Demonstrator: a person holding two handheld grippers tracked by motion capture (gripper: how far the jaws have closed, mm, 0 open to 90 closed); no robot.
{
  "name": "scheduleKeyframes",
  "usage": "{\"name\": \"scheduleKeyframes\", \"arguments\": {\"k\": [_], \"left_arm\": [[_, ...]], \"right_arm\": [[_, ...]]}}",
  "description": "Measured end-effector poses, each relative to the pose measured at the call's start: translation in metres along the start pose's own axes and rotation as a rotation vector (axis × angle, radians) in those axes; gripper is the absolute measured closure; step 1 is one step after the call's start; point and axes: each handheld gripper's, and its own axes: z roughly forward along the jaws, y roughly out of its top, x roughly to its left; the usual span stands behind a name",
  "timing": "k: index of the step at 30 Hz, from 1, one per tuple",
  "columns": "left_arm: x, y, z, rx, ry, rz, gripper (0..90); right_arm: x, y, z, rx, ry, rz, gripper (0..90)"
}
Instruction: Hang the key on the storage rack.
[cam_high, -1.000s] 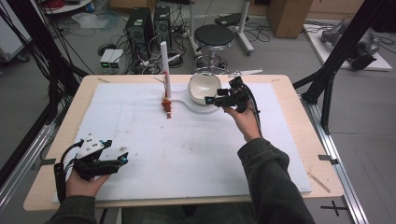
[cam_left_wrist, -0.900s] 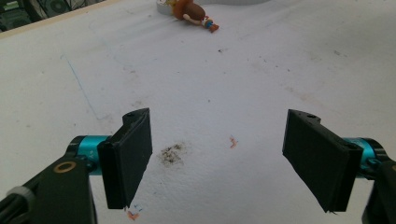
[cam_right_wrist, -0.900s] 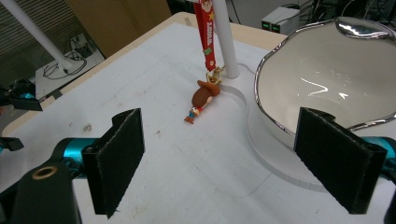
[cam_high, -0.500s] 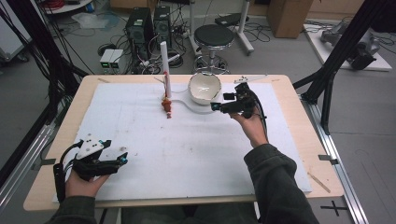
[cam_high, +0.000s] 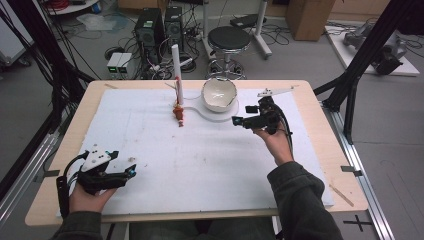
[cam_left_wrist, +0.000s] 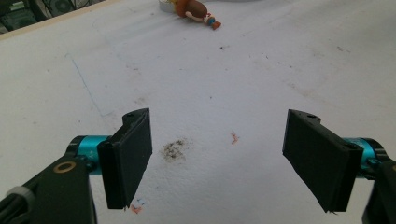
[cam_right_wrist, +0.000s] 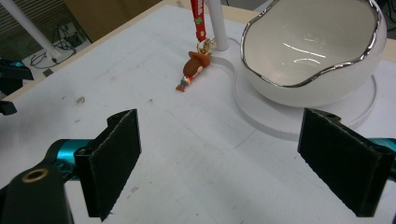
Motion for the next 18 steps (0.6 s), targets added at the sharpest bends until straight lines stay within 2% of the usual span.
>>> {"name": "scheduleKeyframes", "arguments": {"k": [9, 18], "left_arm": [[0.000, 0.000, 0.000, 0.004, 0.004, -0.002, 24.4], [0.000, 0.001, 0.001, 0.006, 0.002, -0.004, 24.3]], "right_arm": [[0.000, -0.015, -0.009, -0.007, -0.010, -0.010, 12.6], [0.000, -0.026, -0.015, 0.012, -0.026, -0.015, 12.5]]}}
